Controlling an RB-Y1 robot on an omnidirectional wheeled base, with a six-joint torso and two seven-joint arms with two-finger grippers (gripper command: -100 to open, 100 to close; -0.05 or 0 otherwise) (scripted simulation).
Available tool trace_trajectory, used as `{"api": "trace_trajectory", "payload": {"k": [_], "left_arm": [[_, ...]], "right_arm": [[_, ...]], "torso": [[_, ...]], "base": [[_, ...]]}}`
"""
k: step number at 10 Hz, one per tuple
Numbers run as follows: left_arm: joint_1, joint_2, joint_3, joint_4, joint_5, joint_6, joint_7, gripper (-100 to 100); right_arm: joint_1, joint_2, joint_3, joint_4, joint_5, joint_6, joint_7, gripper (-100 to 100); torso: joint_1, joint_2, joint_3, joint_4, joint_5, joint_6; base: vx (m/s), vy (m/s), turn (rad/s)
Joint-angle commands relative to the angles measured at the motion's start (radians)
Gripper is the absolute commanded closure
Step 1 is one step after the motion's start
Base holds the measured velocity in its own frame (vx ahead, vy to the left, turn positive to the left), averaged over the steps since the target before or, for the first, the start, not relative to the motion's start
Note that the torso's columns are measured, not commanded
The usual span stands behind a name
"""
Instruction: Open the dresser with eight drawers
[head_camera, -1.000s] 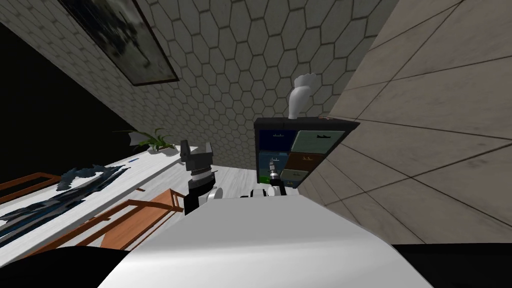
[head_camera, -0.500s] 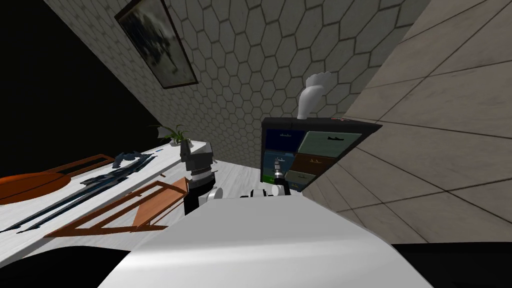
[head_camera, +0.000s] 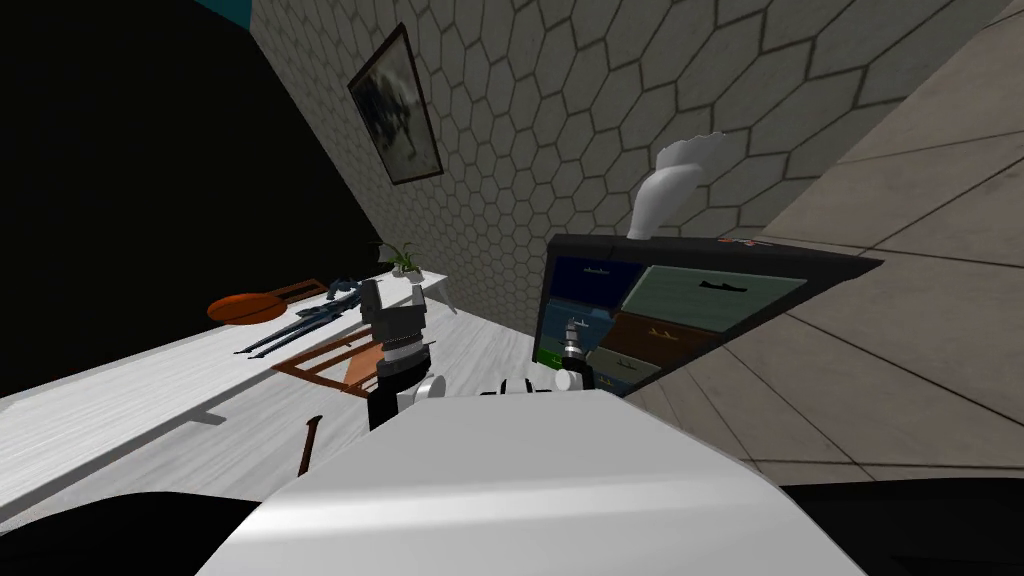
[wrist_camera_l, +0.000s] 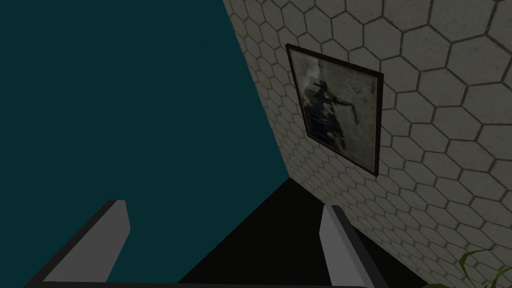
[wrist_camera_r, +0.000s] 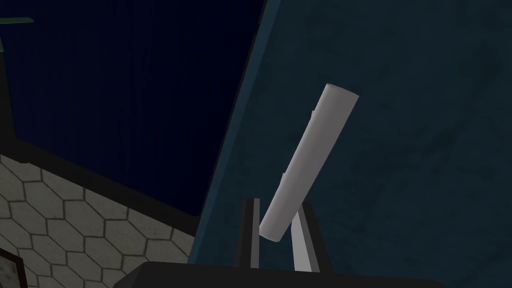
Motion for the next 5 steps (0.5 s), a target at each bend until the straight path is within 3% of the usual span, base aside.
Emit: {"api": "trace_trajectory", "payload": {"k": [1, 2, 3, 5], "left_arm": [[0.0, 0.0, 0.0, 0.0, 0.0, 0.0, 0.0, 0], [0.0, 0.0, 0.0, 0.0, 0.0, 0.0, 0.0, 0], [0.0, 0.0, 0.0, 0.0, 0.0, 0.0, 0.0, 0], [0.0, 0.0, 0.0, 0.0, 0.0, 0.0, 0.0, 0]], "right_arm": [[0.02, -0.003, -0.053, -0.003, -0.006, 0.006, -0.001, 100], [0.044, -0.006, -0.079, -0.024, -0.027, 0.007, 0.001, 100], [0.044, -0.006, -0.098, -0.024, -0.027, 0.007, 0.001, 100], [0.044, -0.006, -0.141, -0.024, -0.027, 0.007, 0.001, 100]], "torso": [[-0.003, -0.002, -0.002, 0.0, 0.001, 0.006], [-0.006, -0.001, -0.002, 0.001, 0.001, 0.009], [-0.004, 0.002, 0.001, -0.001, -0.002, 0.002], [-0.002, 0.0, 0.0, 0.001, 0.0, 0.003]], "base": [[-0.002, 0.026, -0.031], [-0.051, 0.05, 0.36], [-0.094, 0.04, 0.421], [-0.044, 0.013, 0.112]]}}
